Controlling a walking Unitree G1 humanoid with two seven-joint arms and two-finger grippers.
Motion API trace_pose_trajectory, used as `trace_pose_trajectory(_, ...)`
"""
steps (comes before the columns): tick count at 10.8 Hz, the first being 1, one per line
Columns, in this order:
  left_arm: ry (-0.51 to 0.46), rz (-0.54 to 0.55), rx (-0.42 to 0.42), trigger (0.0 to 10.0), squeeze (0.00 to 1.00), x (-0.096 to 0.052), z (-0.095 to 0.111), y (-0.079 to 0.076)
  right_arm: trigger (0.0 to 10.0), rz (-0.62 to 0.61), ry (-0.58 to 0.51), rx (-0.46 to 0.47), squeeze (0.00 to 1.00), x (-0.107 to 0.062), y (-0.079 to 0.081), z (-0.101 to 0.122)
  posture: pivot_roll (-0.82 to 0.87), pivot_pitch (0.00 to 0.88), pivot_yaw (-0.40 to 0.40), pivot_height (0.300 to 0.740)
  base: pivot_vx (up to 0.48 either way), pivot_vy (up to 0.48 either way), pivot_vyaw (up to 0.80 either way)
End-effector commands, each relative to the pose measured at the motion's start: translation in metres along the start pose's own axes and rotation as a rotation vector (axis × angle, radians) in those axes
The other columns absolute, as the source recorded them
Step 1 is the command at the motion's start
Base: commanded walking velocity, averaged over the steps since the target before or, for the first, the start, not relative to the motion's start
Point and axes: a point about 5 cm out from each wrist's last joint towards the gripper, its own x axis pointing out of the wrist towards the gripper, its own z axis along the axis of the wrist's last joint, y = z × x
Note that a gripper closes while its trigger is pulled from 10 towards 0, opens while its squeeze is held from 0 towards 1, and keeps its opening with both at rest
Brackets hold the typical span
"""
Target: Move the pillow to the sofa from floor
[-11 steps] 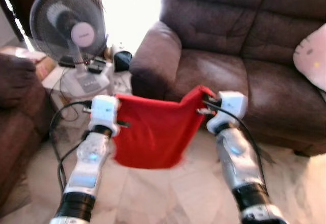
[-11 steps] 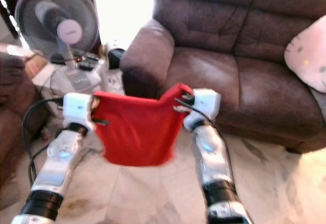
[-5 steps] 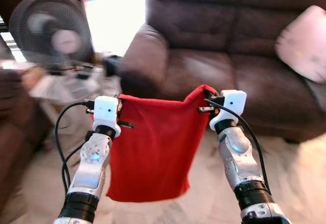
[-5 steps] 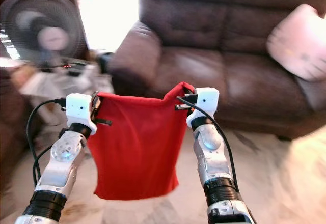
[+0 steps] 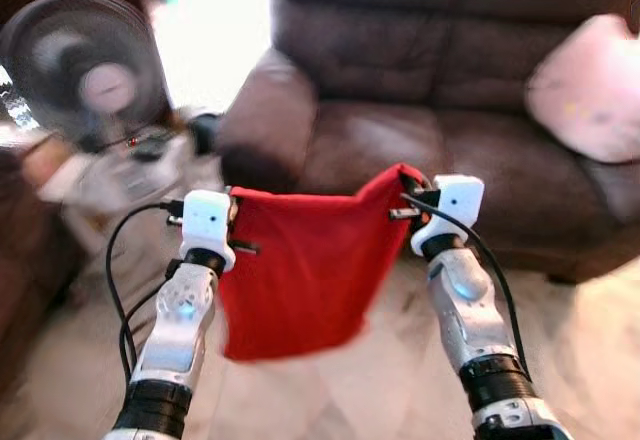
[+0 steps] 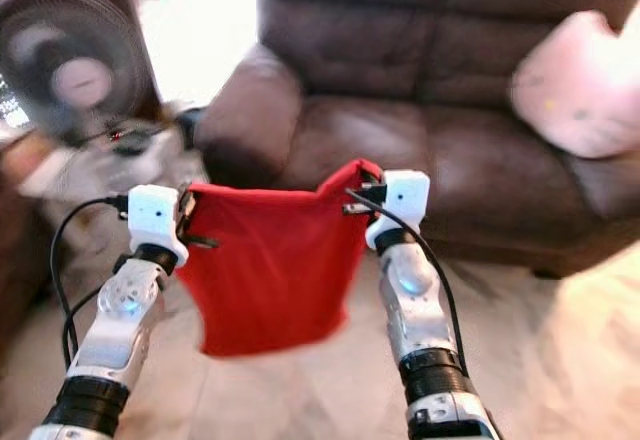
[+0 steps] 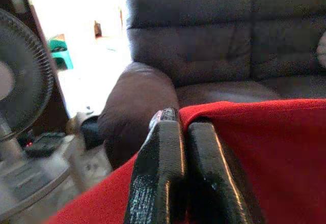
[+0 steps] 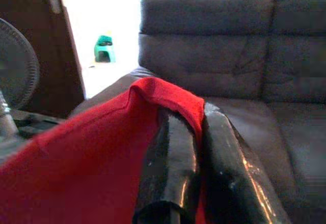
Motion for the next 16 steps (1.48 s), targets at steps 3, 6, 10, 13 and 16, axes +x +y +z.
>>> trace_pose_trajectory(3, -0.112, 0.018, 0.007, 10.0, 0.0, 0.006, 0.024, 0.004, 10.0, -0.004, -0.071, -0.011, 0.0, 0.005, 0.001, 0.015, 0.09, 0.011, -0.071, 0.74, 0.291, 0.0, 0.0)
trace_pose_trajectory(6, -0.113, 0.026, 0.004, 10.0, 0.0, 0.006, 0.024, 0.004, 10.0, -0.011, -0.071, -0.013, 0.0, 0.005, -0.001, 0.015, 0.09, 0.011, -0.072, 0.74, 0.29, 0.0, 0.0)
trace_pose_trajectory(10, -0.122, 0.04, -0.003, 10.0, 0.0, 0.007, 0.027, 0.007, 10.0, -0.009, -0.086, -0.024, 0.0, 0.005, -0.001, 0.017, 0.08, 0.007, -0.074, 0.74, 0.291, 0.0, 0.0)
trace_pose_trajectory(13, -0.122, 0.051, -0.002, 10.0, 0.0, 0.007, 0.027, 0.01, 10.0, 0.021, -0.102, -0.073, 0.0, 0.005, 0.002, 0.02, 0.08, 0.0, -0.075, 0.74, 0.287, 0.0, 0.44)
trace_pose_trajectory(16, -0.135, 0.073, 0.009, 10.0, 0.0, 0.008, 0.03, 0.015, 10.0, 0.018, -0.108, -0.051, 0.0, 0.006, 0.001, 0.021, 0.09, 0.0, -0.076, 0.74, 0.289, 0.0, 0.0)
